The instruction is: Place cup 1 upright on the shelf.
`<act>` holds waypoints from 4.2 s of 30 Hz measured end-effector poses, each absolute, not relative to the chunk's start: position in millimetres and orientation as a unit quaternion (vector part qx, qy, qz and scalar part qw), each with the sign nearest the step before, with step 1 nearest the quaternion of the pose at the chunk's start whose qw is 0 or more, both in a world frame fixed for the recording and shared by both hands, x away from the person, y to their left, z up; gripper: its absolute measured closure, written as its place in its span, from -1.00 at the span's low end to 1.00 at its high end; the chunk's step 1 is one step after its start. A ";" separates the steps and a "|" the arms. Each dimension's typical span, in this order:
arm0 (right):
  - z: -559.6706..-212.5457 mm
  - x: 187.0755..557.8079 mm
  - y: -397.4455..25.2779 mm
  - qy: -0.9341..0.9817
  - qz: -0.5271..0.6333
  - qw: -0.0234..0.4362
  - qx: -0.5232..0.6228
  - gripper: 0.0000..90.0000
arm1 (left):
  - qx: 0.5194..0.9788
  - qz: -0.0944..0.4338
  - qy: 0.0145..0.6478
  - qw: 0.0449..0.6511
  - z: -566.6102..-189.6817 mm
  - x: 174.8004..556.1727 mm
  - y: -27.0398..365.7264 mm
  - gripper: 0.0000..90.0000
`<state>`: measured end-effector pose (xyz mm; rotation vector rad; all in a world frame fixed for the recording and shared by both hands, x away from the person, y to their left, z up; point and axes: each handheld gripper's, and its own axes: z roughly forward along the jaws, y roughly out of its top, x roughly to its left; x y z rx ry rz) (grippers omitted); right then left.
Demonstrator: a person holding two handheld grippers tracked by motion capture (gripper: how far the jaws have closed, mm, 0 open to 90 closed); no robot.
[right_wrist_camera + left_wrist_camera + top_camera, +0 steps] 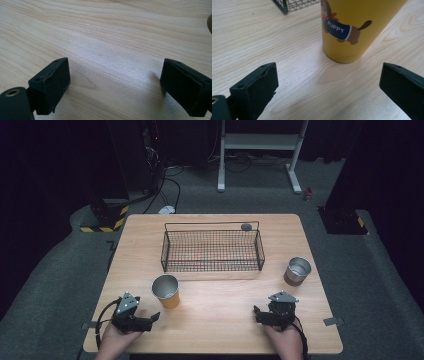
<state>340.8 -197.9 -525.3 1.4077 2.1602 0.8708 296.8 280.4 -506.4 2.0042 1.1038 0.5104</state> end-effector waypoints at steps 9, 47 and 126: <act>-525.2 340.8 -198.0 0.776 0.313 0.208 0.506 -0.80 | 0.783 0.207 0.423 0.407 -498.0 291.6 272.9 -0.99; -525.3 340.8 -198.0 0.777 0.313 0.209 0.506 -0.80 | 0.764 0.231 0.407 0.445 -485.2 318.6 237.2 -0.98; -525.1 341.0 -198.1 0.778 0.313 0.207 0.504 -0.80 | 0.727 0.260 0.369 0.517 -464.0 311.2 218.8 -0.71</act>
